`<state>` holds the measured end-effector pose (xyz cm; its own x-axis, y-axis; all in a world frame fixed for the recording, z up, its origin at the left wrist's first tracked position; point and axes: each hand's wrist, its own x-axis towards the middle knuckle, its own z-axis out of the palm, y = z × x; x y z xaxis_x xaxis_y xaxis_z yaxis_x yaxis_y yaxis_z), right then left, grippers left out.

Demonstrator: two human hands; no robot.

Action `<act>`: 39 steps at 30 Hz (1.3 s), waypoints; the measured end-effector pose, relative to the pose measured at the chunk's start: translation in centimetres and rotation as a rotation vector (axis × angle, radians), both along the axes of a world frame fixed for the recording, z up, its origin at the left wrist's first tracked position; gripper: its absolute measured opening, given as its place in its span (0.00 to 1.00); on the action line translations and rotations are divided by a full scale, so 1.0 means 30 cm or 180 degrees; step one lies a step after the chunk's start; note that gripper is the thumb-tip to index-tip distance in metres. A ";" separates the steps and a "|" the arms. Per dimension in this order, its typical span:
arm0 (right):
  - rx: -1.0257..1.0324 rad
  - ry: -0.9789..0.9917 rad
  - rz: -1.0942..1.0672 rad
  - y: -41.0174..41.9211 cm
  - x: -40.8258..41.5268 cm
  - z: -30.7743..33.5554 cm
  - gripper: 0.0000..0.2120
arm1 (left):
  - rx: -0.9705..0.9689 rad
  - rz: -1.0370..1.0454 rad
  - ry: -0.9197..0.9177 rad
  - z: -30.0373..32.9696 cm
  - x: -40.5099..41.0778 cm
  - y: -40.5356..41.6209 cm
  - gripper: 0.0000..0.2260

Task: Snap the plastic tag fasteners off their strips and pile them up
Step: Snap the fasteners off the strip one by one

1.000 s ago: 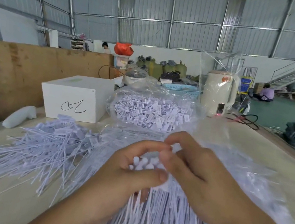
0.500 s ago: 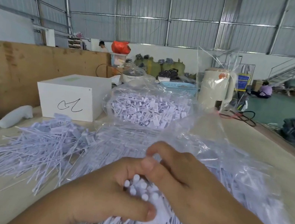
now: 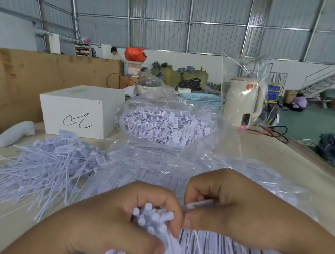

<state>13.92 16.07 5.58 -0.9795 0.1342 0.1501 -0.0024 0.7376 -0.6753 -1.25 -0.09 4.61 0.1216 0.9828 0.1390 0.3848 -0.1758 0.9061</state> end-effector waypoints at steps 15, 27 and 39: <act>0.0201 0.0934 -0.1187 -0.015 -0.029 -0.003 0.24 | 0.0821 0.1422 -0.0476 -0.048 0.035 0.048 0.08; -0.1014 0.0528 0.0132 -0.032 -0.038 -0.050 0.28 | 0.0534 0.0862 -0.0518 -0.033 0.013 0.024 0.14; -0.0608 0.0248 0.0072 -0.020 -0.036 -0.035 0.18 | 0.0355 0.0563 -0.0315 -0.020 -0.019 0.018 0.07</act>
